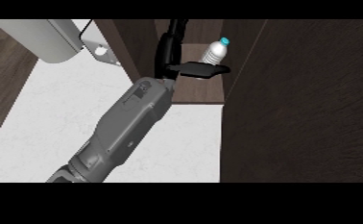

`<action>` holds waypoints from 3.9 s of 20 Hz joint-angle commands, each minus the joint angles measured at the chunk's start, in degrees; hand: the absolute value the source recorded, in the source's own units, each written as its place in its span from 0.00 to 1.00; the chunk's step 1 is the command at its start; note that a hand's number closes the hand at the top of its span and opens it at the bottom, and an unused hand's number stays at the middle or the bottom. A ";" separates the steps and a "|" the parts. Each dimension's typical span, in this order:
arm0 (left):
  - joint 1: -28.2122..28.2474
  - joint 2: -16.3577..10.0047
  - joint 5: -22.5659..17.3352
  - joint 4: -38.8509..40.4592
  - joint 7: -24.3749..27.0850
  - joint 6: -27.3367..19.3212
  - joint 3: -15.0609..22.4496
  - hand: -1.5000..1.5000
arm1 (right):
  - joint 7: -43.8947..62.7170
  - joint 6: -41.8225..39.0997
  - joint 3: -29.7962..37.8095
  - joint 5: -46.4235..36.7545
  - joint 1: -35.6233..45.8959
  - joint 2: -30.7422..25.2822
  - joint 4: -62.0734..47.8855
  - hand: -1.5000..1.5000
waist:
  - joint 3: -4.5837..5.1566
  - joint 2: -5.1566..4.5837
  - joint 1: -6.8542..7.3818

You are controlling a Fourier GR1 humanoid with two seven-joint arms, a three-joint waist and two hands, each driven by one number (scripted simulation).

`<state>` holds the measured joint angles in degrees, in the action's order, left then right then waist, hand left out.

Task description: Pick up the bottled water, place it into the cabinet and close the cabinet

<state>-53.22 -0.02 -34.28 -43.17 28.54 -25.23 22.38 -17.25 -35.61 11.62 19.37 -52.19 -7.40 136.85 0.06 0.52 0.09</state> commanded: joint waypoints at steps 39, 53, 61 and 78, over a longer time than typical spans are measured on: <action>61.60 -23.94 2.43 -67.46 -0.98 1.23 10.77 0.00 | 25.16 2.87 -43.48 -20.25 9.85 -2.95 13.55 1.00 | 0.35 -0.03 0.91; 69.70 -29.32 -2.77 -70.81 0.92 6.35 3.07 0.00 | 39.01 8.65 -59.17 -32.06 28.43 5.03 9.58 1.00 | 0.56 0.35 1.42; 72.97 -32.32 -5.63 -70.74 2.50 11.25 -0.70 0.00 | 43.29 15.83 -60.75 -31.96 42.64 7.11 1.36 1.00 | 0.69 0.16 2.27; 75.34 -33.97 -6.65 -71.47 3.64 15.37 -1.89 0.00 | 46.61 16.12 -57.39 -27.70 51.79 6.86 -2.56 1.00 | 0.82 -0.58 4.52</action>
<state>21.00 -33.85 -40.65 -115.20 31.47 -10.82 20.77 26.80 -28.28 -42.19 -5.24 -5.04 -10.86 140.17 0.79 0.03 3.87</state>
